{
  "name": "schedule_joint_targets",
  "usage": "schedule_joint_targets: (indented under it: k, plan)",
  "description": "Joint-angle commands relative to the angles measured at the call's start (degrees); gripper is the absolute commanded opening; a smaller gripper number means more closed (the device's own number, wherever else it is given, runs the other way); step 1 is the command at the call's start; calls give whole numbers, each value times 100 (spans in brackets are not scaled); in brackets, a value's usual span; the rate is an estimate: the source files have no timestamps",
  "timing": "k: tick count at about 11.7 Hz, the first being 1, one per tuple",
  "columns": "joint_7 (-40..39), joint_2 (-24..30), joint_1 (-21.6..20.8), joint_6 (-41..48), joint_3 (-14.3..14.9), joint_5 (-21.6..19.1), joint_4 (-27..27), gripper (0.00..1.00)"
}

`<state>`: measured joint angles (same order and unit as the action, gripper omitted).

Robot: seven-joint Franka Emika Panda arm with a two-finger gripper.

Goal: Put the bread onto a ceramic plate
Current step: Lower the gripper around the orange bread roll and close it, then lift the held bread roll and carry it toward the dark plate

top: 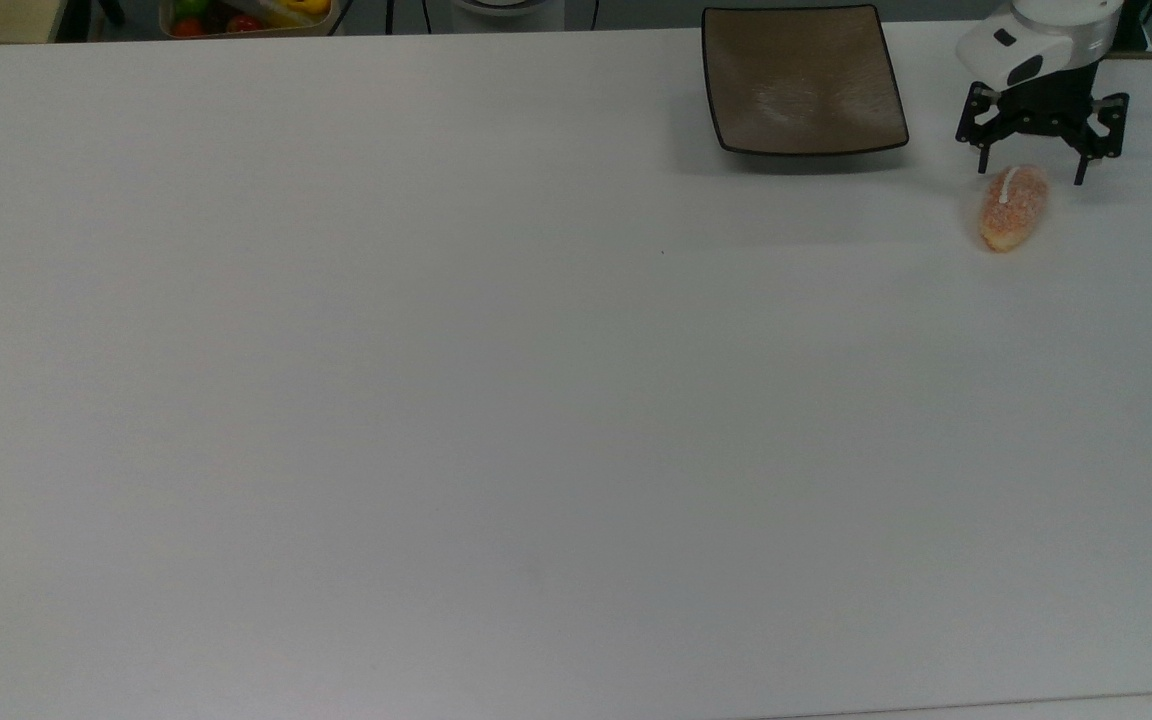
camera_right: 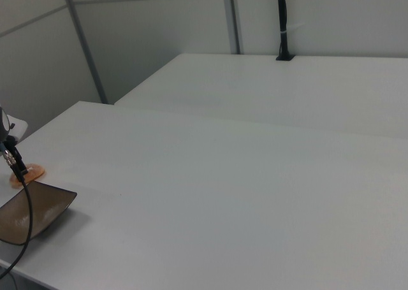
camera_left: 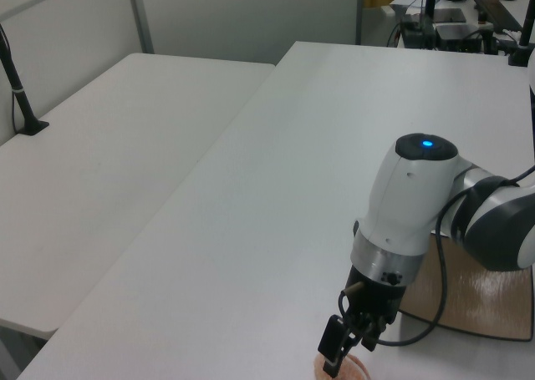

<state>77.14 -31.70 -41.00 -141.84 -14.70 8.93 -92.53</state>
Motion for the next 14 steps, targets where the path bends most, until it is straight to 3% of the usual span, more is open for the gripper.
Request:
schedule_joint_targets:
  k: [1, 4, 5, 6, 7, 8, 12, 14]
  plan:
    - [152, -188, -198, -213, 204, 187, 121, 100]
    - [152, -423, -312, -222, 230, 284, 339, 100]
    - [161, -495, -330, -213, 230, 380, 376, 95]
    - [161, -487, -338, -213, 230, 398, 367, 83]
    - [161, -487, -338, -213, 239, 399, 367, 49]
    - [161, -487, -330, -213, 239, 416, 367, 35]
    - [161, -373, -321, -204, 239, 592, 341, 35]
    - [152, 178, -269, -169, 231, 583, 62, 35]
